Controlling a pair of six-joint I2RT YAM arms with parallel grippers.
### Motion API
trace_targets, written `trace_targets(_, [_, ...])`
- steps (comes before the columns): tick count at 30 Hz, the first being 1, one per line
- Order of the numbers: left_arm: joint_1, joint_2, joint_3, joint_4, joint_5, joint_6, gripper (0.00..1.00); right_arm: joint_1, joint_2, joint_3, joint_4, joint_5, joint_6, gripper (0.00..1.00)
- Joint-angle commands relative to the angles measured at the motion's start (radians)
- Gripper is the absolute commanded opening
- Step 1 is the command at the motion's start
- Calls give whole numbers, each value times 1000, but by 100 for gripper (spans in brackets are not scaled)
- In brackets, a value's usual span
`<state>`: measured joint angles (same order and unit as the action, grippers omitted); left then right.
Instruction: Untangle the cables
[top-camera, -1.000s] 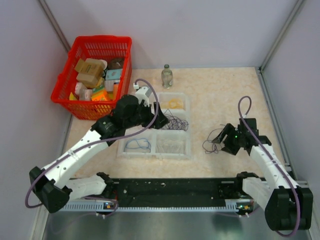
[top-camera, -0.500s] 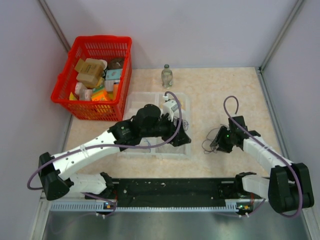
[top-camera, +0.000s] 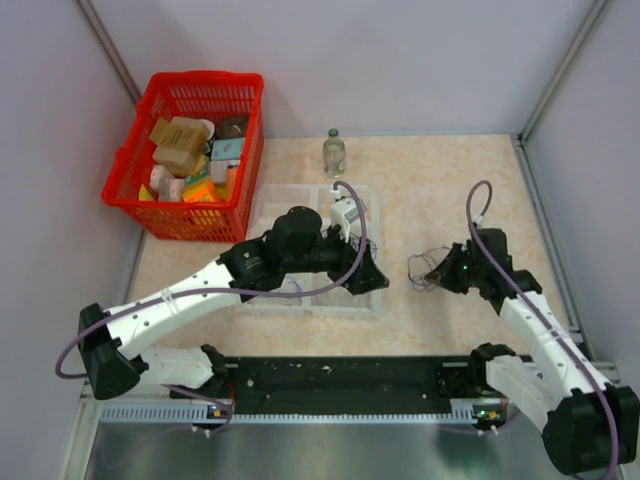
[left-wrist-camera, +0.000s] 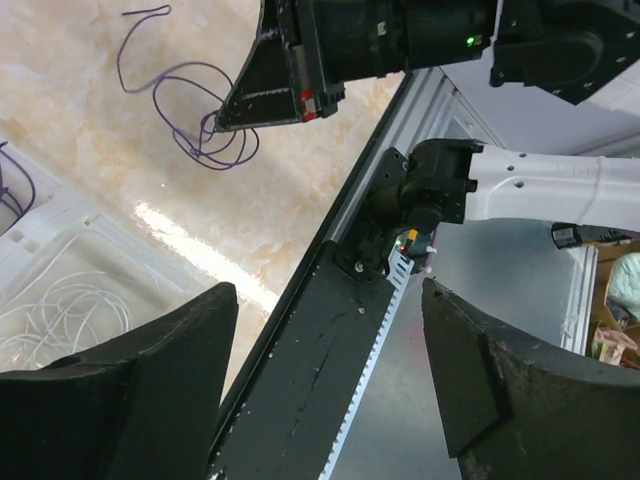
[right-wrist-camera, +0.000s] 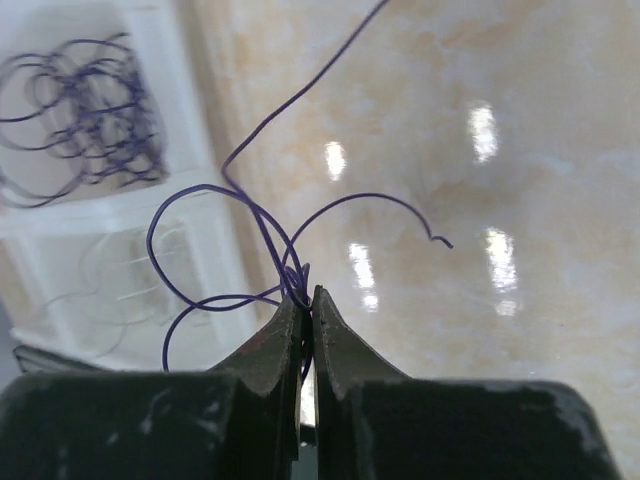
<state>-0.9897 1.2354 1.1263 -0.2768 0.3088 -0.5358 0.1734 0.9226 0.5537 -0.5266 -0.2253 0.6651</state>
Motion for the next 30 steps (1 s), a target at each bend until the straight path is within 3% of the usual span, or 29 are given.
trace_targets(1, [-4,-1,47,111,82,28,80,8,-148,130,-62,-110,-16,0])
trace_targets(7, [-4,36,131,149,174,89,85,8,-226,255,-96,-313,-62,0])
trace_targets(13, [-4,76,236,99,177,227,90,8,-225,308,-118,-551,-130,0])
trace_targets(16, [-4,140,305,44,277,257,90,6,-243,333,-119,-640,-151,0])
trace_targets(20, [-4,188,288,103,394,220,87,6,-277,380,-116,-666,-144,0])
trace_targets(22, [-4,184,244,152,397,197,84,6,-286,400,-110,-674,-131,0])
trace_targets(25, [-4,191,236,148,392,194,72,8,-294,417,-102,-678,-116,0])
trace_targets(30, [-6,184,205,191,438,162,66,6,-301,428,-67,-695,-82,0])
